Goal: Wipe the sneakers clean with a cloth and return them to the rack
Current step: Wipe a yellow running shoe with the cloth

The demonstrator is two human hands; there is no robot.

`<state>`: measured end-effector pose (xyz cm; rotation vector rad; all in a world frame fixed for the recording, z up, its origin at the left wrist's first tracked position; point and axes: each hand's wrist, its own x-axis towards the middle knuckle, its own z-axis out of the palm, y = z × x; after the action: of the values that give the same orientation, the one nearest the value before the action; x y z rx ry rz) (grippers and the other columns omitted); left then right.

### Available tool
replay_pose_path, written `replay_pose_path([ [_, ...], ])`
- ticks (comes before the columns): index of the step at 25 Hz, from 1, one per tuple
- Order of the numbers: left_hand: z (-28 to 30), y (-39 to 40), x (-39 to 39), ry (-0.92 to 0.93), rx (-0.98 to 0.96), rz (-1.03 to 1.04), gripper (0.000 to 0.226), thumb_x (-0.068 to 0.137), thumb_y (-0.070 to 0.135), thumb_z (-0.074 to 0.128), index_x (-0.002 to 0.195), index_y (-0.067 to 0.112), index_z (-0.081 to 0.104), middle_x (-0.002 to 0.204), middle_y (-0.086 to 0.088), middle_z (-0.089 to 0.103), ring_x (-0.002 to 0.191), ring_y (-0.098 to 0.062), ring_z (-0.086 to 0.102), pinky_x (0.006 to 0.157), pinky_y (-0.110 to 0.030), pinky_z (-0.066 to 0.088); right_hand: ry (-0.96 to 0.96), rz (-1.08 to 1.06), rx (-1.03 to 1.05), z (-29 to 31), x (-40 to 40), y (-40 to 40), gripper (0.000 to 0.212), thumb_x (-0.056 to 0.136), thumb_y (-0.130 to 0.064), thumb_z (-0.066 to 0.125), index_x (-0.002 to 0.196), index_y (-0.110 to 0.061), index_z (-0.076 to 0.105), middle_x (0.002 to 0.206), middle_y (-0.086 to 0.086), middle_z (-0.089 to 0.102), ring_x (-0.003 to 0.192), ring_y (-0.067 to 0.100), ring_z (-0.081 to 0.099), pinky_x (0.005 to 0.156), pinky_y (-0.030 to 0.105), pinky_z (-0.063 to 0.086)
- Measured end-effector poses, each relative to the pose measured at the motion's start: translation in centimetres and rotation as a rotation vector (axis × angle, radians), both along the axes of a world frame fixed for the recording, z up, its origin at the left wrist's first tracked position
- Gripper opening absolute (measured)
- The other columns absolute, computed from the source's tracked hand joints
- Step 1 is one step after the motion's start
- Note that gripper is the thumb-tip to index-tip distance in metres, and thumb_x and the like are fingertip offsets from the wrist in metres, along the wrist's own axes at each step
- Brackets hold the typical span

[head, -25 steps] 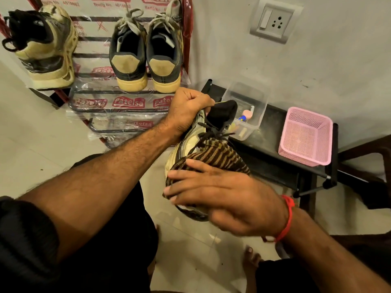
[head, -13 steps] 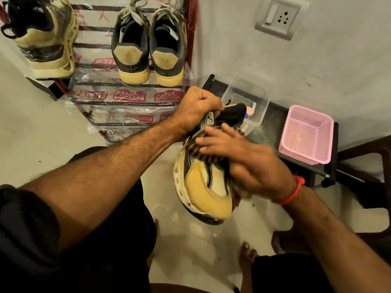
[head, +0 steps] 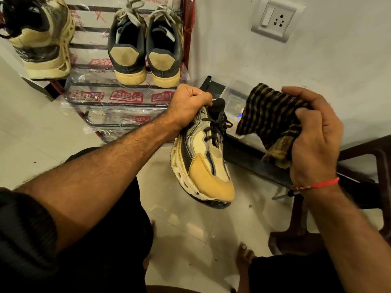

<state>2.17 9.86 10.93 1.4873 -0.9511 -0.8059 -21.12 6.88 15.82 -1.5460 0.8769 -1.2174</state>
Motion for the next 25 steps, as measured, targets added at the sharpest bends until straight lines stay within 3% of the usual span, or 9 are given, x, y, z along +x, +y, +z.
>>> replay_pose_path([
  [4,0.1,-0.3,0.5,0.095,0.054,0.124,0.021,0.068,0.020,0.067,0.049,0.011,0.062,0.051,-0.004,0.052,0.046,-0.014,0.044,0.052,-0.026,0.039,0.263,0.483,-0.242,0.6,1.3,5.1,0.040,0.096,0.001,0.039,0.123,-0.012,0.064,0.122,0.003,0.067,0.121,0.013,0.060,0.100,0.030,0.048],
  [6,0.1,-0.2,0.4,0.072,0.068,0.090,0.022,0.068,0.020,0.067,0.054,0.004,0.063,0.054,-0.007,0.052,0.046,-0.015,0.042,0.052,-0.025,0.038,0.534,0.789,-0.524,-0.8,1.8,6.4,0.043,0.097,-0.002,0.042,0.136,-0.012,0.057,0.139,0.002,0.060,0.144,0.019,0.041,0.119,0.040,0.031],
  [8,0.1,0.1,0.0,0.003,0.078,0.026,0.031,0.071,0.019,0.067,0.062,-0.011,0.062,0.058,-0.010,0.050,0.046,-0.017,0.039,0.050,-0.025,0.035,0.652,0.897,-0.651,-1.9,1.9,5.5,0.043,0.099,-0.007,0.045,0.141,-0.013,0.054,0.148,-0.001,0.053,0.152,0.021,0.025,0.123,0.051,0.021],
  [10,0.3,0.2,-0.5,-0.051,0.084,-0.018,0.037,0.078,0.014,0.069,0.070,-0.021,0.061,0.062,-0.014,0.050,0.051,-0.023,0.039,0.050,-0.027,0.035,0.716,0.826,-0.712,-2.5,1.7,3.9,0.040,0.102,-0.018,0.046,0.141,-0.018,0.055,0.151,-0.005,0.049,0.152,0.023,0.023,0.122,0.056,0.021],
  [13,0.2,0.1,-1.0,-0.114,0.127,-0.060,0.032,0.088,0.008,0.068,0.071,-0.019,0.063,0.060,-0.014,0.051,0.056,-0.025,0.043,0.052,-0.027,0.039,0.742,0.591,-0.826,-3.5,1.1,1.8,0.034,0.103,-0.023,0.049,0.133,-0.017,0.062,0.144,-0.001,0.056,0.136,0.032,0.045,0.111,0.049,0.039],
  [16,0.2,0.2,-1.4,-0.131,0.174,-0.078,0.031,0.088,0.011,0.067,0.069,-0.013,0.065,0.059,-0.013,0.049,0.057,-0.024,0.042,0.056,-0.031,0.041,0.679,0.368,-0.723,-4.2,1.4,1.3,0.030,0.102,-0.019,0.052,0.126,-0.009,0.066,0.128,0.010,0.062,0.117,0.028,0.057,0.096,0.046,0.050],
  [19,0.4,0.4,-1.5,-0.166,0.223,-0.148,0.034,0.088,0.011,0.068,0.057,-0.002,0.062,0.050,-0.005,0.047,0.048,-0.017,0.041,0.052,-0.028,0.039,0.667,0.509,-0.701,-3.4,2.1,2.5,0.030,0.100,-0.023,0.053,0.124,-0.011,0.068,0.122,0.010,0.060,0.112,0.027,0.055,0.095,0.044,0.048],
  [22,0.3,0.6,-1.7,-0.232,0.261,-0.237,0.035,0.087,0.012,0.068,0.067,-0.016,0.062,0.057,-0.012,0.050,0.054,-0.023,0.042,0.053,-0.031,0.038,0.748,0.742,-0.840,-2.3,2.1,3.6,0.033,0.100,-0.031,0.050,0.121,-0.017,0.071,0.115,0.007,0.059,0.105,0.026,0.049,0.088,0.041,0.044],
  [25,0.1,0.7,-2.3,-0.291,0.273,-0.284,0.035,0.089,0.012,0.066,0.074,-0.019,0.064,0.062,-0.014,0.052,0.058,-0.023,0.043,0.054,-0.033,0.038,0.829,0.592,-0.880,-2.7,2.2,3.0,0.037,0.099,-0.032,0.046,0.117,-0.013,0.072,0.100,0.013,0.055,0.092,0.027,0.050,0.073,0.042,0.049],
])
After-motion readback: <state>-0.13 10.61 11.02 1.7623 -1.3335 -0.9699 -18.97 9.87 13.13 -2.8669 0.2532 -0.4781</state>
